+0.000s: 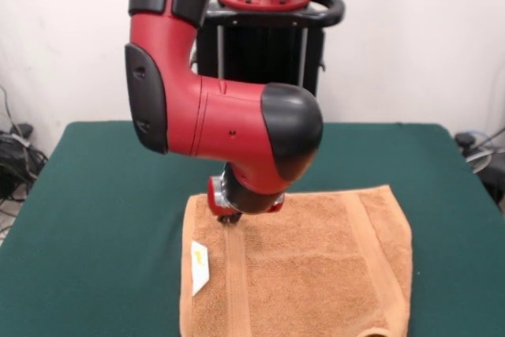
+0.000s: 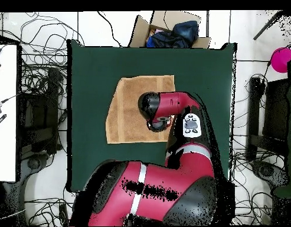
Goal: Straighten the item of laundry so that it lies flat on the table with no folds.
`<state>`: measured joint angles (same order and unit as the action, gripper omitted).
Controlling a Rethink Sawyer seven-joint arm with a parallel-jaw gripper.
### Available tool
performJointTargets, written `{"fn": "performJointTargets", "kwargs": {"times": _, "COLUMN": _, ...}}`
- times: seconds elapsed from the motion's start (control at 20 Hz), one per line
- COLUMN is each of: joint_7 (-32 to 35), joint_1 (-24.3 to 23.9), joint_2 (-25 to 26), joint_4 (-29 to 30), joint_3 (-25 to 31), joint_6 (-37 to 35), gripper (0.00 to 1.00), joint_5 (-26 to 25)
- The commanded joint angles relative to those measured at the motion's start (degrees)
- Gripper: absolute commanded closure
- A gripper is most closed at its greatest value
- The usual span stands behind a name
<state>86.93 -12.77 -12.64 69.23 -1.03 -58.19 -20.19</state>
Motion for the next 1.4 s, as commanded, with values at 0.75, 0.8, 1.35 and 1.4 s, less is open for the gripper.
{"fn": "performJointTargets", "kwargs": {"times": 0.75, "joint_7": 0.99, "joint_1": 0.44, "joint_2": 10.93, "joint_4": -7.09, "joint_3": -7.64, "joint_6": -1.13, "gripper": 1.0, "joint_5": -14.1}}
{"fn": "performJointTargets", "kwargs": {"times": 0.8, "joint_7": 1.03, "joint_1": 0.58, "joint_2": 11.12, "joint_4": -7.42, "joint_3": -7.94, "joint_6": -1.57, "gripper": 1.0, "joint_5": -14.41}}
{"fn": "performJointTargets", "kwargs": {"times": 1.35, "joint_7": 1.38, "joint_1": 0.66, "joint_2": 13.81, "joint_4": -11.2, "joint_3": -9.38, "joint_6": -3.06, "gripper": 1.0, "joint_5": -16.71}}
{"fn": "performJointTargets", "kwargs": {"times": 1.4, "joint_7": 1.27, "joint_1": 0.58, "joint_2": 13.88, "joint_4": -11.36, "joint_3": -9.41, "joint_6": -3.09, "gripper": 1.0, "joint_5": -16.81}}
